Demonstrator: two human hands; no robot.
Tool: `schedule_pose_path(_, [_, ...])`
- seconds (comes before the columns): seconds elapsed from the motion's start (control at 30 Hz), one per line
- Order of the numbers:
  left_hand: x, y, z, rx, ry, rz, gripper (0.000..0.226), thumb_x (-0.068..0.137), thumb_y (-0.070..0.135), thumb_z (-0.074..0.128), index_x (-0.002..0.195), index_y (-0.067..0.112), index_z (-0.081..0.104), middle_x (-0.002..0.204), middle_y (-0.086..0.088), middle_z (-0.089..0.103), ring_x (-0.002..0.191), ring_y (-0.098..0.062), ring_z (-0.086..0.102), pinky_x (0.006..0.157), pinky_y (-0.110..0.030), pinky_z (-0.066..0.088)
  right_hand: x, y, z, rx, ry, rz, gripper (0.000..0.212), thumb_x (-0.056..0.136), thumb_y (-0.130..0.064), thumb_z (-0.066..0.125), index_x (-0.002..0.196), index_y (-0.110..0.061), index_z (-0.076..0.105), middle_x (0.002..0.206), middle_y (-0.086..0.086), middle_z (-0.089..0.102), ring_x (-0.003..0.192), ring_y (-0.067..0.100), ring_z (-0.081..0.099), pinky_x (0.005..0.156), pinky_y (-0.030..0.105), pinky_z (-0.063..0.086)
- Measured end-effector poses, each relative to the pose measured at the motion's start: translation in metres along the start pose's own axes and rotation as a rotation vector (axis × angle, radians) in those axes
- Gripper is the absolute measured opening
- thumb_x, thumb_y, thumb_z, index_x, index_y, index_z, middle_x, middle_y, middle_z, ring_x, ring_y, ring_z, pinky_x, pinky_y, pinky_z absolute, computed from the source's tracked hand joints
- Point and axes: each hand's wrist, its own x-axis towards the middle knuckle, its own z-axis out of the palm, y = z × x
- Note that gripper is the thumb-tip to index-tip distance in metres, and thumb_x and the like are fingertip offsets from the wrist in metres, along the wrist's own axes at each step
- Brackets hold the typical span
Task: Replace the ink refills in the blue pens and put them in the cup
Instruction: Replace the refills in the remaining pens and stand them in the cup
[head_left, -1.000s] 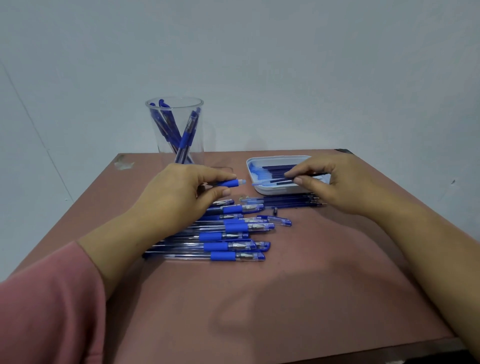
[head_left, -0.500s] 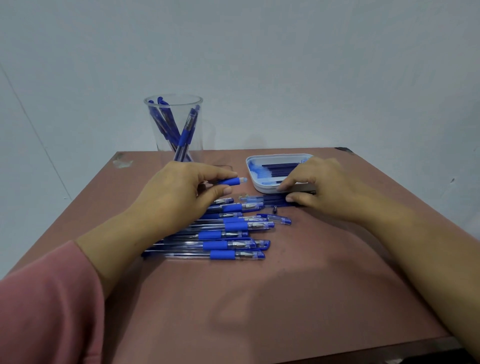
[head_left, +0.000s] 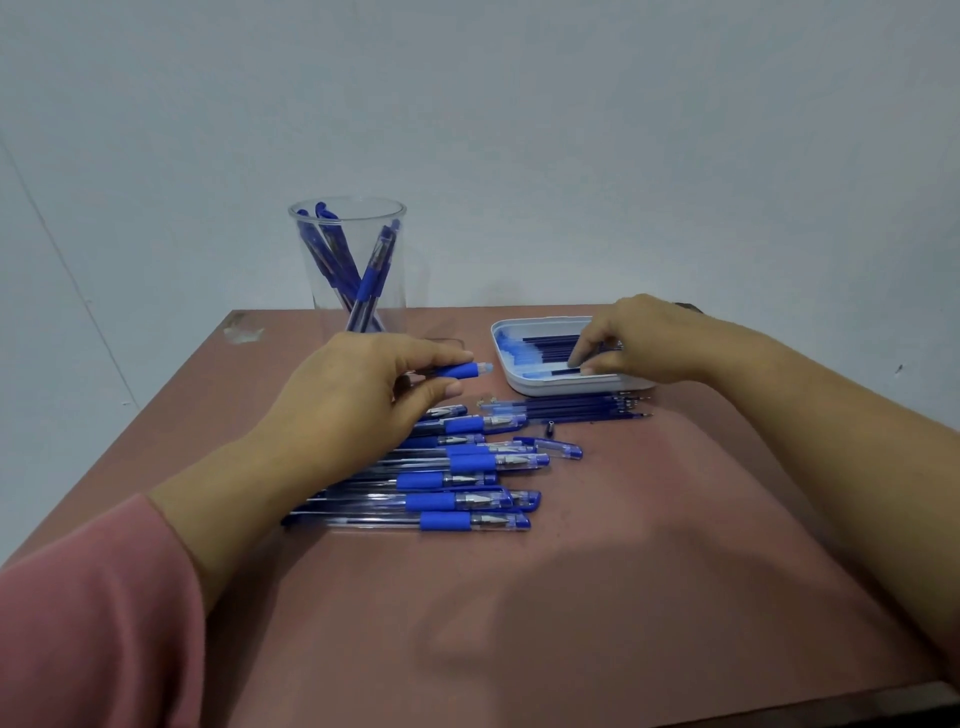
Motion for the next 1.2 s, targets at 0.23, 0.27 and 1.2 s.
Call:
schedule_pose_path(0.23, [0.000,0.002,0.000,0.010,-0.013,0.015,0.032,0.085,0.038,0.065,0.117,0.039,0.067,0.083,0.053,0.039,0.074,0.012,0.055,0.070,-0.010,0.041,0.008,0.004,0.005,0.097,-0.014,0.014,0.002,0.088,-0.032,0.068,0.090,-0.033,0.069,0.094,-0.016,0.066,0.090,0.003,0.059,0.063,0.012,0.037])
schedule_pose_path(0.27, [0.001,0.002,0.000,0.010,-0.013,0.015,0.032,0.085,0.038,0.065,0.118,0.039,0.066,0.083,0.053,0.039,0.074,0.011,0.055,0.070,-0.011,0.042,0.008,0.005,0.006,0.096,-0.011,0.019,0.001,0.088,-0.033,0.067,0.089,-0.033,0.068,0.093,-0.016,0.065,0.089,0.003,0.059,0.064,0.014,0.038])
schedule_pose_path(1.2, [0.000,0.000,0.001,-0.038,0.021,-0.060,0.030,0.085,0.041,0.065,0.115,0.040,0.068,0.093,0.040,0.057,0.081,0.004,0.062,0.077,-0.021,0.052,-0.066,-0.052,0.006,0.463,0.399,-0.193,0.010,0.085,-0.014,0.071,0.090,-0.024,0.070,0.078,-0.010,0.066,0.081,-0.003,0.057,0.072,0.001,0.036])
